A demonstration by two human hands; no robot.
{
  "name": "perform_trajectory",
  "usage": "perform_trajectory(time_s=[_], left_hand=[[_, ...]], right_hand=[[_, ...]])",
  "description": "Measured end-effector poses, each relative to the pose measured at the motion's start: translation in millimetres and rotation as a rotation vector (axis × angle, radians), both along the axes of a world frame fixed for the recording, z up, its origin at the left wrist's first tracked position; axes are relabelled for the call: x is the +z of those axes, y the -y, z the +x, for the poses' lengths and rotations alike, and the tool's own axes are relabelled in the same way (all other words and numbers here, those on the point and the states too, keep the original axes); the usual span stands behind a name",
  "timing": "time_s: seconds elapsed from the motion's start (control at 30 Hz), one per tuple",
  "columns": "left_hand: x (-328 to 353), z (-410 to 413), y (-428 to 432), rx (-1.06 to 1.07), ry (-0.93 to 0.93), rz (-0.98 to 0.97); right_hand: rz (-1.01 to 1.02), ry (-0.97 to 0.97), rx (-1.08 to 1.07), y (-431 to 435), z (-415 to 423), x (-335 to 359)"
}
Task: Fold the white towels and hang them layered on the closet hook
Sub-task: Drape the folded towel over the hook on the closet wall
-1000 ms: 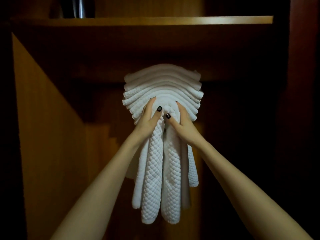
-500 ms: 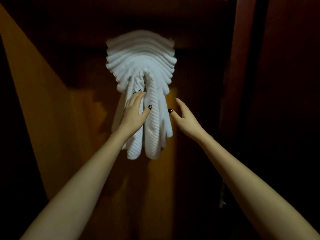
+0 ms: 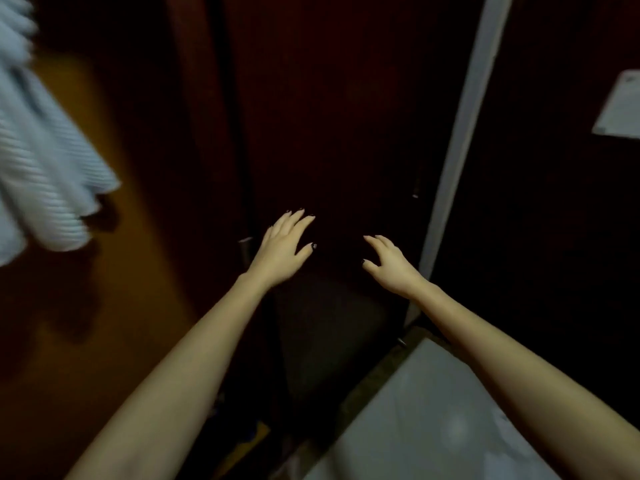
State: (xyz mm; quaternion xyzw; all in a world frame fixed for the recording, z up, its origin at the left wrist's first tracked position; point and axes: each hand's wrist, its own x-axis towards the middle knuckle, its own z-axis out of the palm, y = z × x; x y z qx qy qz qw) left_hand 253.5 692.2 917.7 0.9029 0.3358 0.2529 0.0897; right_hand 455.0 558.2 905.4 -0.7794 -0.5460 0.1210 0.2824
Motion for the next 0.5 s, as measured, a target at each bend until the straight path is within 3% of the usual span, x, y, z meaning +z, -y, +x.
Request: perform_trajectory(time_s=[0.3,0.5], left_hand=[[-57.7,277.5,81.7,-0.415,-0.154,-0.121],[-115.7,406.2,148.5,-0.644,-0.265,-0.176]], right_hand=[[-0.235,0.017,-0.334,148.4,206.5,-51.3],[-0.329,-0.043,-0.545,231.8,283.0,-106.2]])
